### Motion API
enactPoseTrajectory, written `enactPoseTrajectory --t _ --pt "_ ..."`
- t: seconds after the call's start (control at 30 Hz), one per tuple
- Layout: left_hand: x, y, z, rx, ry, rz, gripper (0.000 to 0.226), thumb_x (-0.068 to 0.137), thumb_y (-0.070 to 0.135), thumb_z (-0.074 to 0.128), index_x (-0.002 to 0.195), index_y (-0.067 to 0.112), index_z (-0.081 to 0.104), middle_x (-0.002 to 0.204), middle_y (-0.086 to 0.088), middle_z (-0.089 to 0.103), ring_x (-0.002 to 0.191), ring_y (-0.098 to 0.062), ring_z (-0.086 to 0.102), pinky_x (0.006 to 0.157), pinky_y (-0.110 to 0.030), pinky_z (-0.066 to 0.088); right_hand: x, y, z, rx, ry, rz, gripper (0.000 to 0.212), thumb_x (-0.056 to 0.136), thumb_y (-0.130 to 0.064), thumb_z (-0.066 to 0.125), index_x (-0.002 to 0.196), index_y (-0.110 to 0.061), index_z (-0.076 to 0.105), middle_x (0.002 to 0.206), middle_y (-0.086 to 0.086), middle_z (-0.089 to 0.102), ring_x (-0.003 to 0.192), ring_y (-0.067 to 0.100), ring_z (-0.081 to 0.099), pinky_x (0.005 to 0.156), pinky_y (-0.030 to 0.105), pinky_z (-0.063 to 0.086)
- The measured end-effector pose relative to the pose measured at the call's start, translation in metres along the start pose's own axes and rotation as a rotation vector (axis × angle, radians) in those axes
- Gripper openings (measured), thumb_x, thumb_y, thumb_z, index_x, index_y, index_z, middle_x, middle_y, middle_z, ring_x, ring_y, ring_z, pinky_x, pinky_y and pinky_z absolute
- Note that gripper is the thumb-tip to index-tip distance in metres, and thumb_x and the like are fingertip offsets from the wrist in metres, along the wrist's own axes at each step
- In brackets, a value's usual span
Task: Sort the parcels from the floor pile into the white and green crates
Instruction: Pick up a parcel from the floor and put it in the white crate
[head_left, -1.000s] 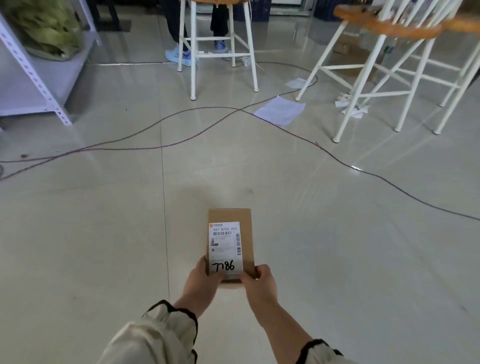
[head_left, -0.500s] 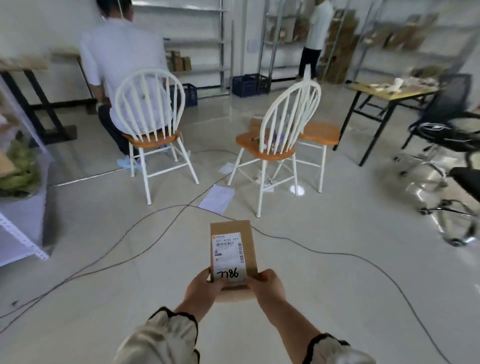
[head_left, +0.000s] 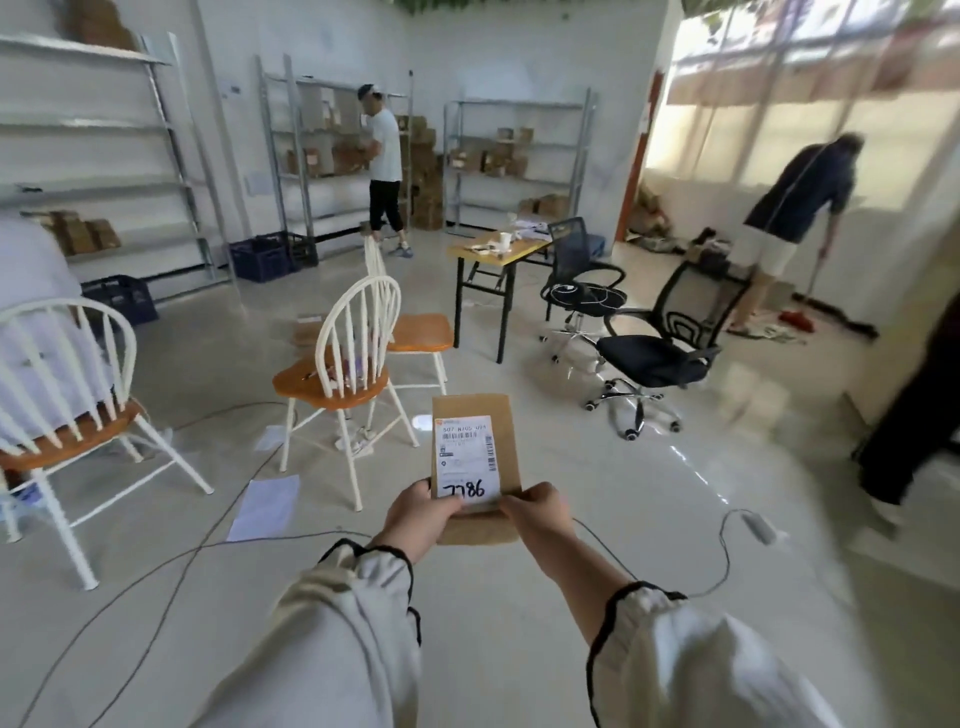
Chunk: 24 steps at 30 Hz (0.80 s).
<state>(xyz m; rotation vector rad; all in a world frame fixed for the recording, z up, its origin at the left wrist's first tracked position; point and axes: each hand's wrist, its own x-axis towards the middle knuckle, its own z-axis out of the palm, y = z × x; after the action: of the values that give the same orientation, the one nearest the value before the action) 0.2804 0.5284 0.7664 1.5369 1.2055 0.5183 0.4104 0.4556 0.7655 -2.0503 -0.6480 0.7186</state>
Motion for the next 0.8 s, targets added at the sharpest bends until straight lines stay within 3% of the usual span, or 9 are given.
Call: enactPoseTrajectory --t 0.07,0.17,0.27,0.33,0.47,0.6,0.7,0.8 --pt "-0.011 0.010 0.013 0.017 -0.056 0.042 0.026 0.084 0.025 0.063 0.109 0.020 0.066 0.107 -0.007 0.070 0.077 -0.022 0.059 0.055 -0.021 0.037 -0.011 0.007 -0.020 0.024 0.046 0.020 0.016 0.077 -0.017 0.060 0.069 -0.012 0.048 0.059 -0.001 0.045 0.052 0.013 0.042 0.043 0.022 0.026" --pt "-0.029 0.019 0.035 0.028 -0.137 0.089 0.028 0.085 0.025 0.065 0.112 0.018 0.067 0.110 -0.007 0.070 0.077 -0.020 0.060 0.055 -0.019 0.037 -0.028 0.023 -0.046 0.051 0.144 0.061 0.016 0.076 -0.020 0.063 0.076 -0.013 0.049 0.062 -0.002 0.045 0.053 0.011 0.041 0.042 0.022 0.026" --pt "-0.049 0.029 0.060 0.033 -0.213 0.137 0.024 0.087 0.022 0.063 0.111 0.018 0.065 0.112 -0.006 0.069 0.103 -0.028 0.064 0.067 -0.022 0.039 -0.043 0.043 -0.072 0.109 0.222 0.099 0.018 0.076 -0.021 0.065 0.086 -0.011 0.054 0.073 0.002 0.053 0.060 0.013 0.046 0.044 0.022 0.029" --pt "-0.062 0.037 0.077 0.042 -0.277 0.170 0.025 0.088 0.018 0.062 0.113 0.021 0.062 0.114 -0.006 0.067 0.109 -0.026 0.061 0.071 -0.025 0.043 -0.056 0.056 -0.092 0.171 0.270 0.116 0.022 0.078 -0.020 0.066 0.093 -0.010 0.054 0.084 0.004 0.057 0.069 0.016 0.050 0.049 0.022 0.034" --pt "-0.084 0.054 0.119 0.098 -0.427 0.259 0.036 0.084 0.021 0.067 0.120 0.021 0.059 0.111 -0.005 0.067 0.075 -0.014 0.056 0.061 -0.022 0.040 -0.084 0.083 -0.141 0.305 0.389 0.113 0.027 0.078 -0.013 0.068 0.101 -0.013 0.053 0.093 0.004 0.061 0.072 0.013 0.055 0.052 0.019 0.040" --pt "-0.106 0.074 0.179 0.163 -0.582 0.366 0.053 0.076 0.025 0.077 0.125 0.020 0.056 0.110 0.000 0.067 0.078 -0.011 0.058 0.057 -0.017 0.042 -0.121 0.117 -0.203 0.394 0.499 0.110 0.043 0.076 -0.008 0.070 0.117 -0.009 0.056 0.096 0.003 0.068 0.065 0.002 0.057 0.042 0.005 0.038" --pt "-0.142 0.091 0.236 0.193 -0.715 0.442 0.067 0.071 0.024 0.082 0.130 0.018 0.052 0.116 -0.001 0.066 0.097 -0.015 0.062 0.074 -0.024 0.050 -0.163 0.147 -0.256 0.396 0.610 0.133 0.043 0.076 -0.007 0.070 0.118 -0.008 0.059 0.098 0.003 0.069 0.075 0.009 0.062 0.051 0.009 0.042" --pt "-0.196 0.102 0.295 0.142 -0.880 0.487 0.064 0.073 0.013 0.080 0.130 0.013 0.051 0.118 -0.004 0.065 0.098 -0.016 0.063 0.086 -0.026 0.048 -0.209 0.181 -0.309 0.410 0.752 0.169 0.041 0.074 -0.009 0.072 0.113 -0.010 0.060 0.097 0.001 0.069 0.081 0.011 0.064 0.061 0.014 0.047"
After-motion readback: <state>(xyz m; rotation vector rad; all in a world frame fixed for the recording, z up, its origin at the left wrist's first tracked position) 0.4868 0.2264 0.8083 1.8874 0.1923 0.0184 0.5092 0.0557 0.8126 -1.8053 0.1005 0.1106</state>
